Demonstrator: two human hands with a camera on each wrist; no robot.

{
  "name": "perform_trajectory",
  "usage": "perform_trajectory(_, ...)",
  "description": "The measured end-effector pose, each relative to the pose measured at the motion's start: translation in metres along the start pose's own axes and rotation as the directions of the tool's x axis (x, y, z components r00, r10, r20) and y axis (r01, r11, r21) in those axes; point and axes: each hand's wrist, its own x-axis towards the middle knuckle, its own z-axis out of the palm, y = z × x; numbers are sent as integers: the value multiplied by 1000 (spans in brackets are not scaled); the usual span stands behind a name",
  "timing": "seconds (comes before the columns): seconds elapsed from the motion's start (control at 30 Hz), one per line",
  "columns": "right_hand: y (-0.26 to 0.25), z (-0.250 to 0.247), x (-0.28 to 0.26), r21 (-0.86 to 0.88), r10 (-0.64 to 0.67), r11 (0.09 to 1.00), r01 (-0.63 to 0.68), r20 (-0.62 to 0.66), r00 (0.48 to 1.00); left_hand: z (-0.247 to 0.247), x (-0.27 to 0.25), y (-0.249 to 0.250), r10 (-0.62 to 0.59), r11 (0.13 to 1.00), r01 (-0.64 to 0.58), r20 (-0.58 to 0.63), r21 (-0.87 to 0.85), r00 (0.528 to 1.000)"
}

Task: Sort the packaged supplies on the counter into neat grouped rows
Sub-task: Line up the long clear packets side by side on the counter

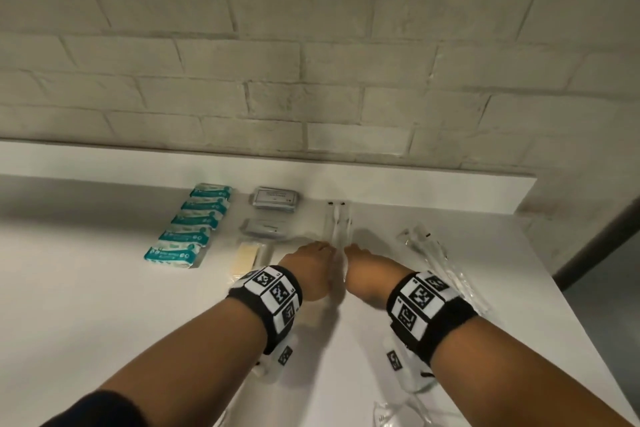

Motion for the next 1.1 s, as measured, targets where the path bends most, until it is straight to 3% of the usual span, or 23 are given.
perform_trajectory(0.17,4,-7,12,-14,9,1000,-9,0,1000,-10,16,1,7,1000,-7,59,3,998)
perform_trajectory(0.3,14,-19,5,14,-64,998,64,-8,998,-14,19,3,26,999,-30,100,32,995)
perform_trajectory(0.37,32,-30,-3,99,3,995,12,-149,989,-10,18,4,8,998,-16,117,66,993)
perform_trajectory(0.47,70,-48,-16,148,234,971,-189,-408,883,-2,17,11,89,992,-99,122,75,988)
perform_trajectory(0.53,94,-60,-25,175,405,914,-365,-357,842,2,16,15,133,985,-144,119,92,984)
perform_trajectory(0.57,103,-63,-30,163,460,888,-431,-263,848,4,16,16,135,985,-146,114,91,984)
perform_trajectory(0.67,120,-56,-34,29,481,877,-480,-39,876,9,18,15,130,989,-136,92,62,987)
perform_trajectory(0.73,125,-48,-33,23,477,879,-477,-45,878,10,18,14,135,989,-139,76,43,988)
perform_trajectory(0.87,112,-60,-21,169,479,874,-455,-147,866,11,17,14,142,989,-144,61,38,988)
perform_trajectory(1.03,81,-65,2,474,339,843,-253,-104,935,12,17,12,143,989,-145,56,22,988)
perform_trajectory(1.1,78,-56,1,428,317,874,-231,-140,938,13,18,11,141,990,-143,64,19,988)
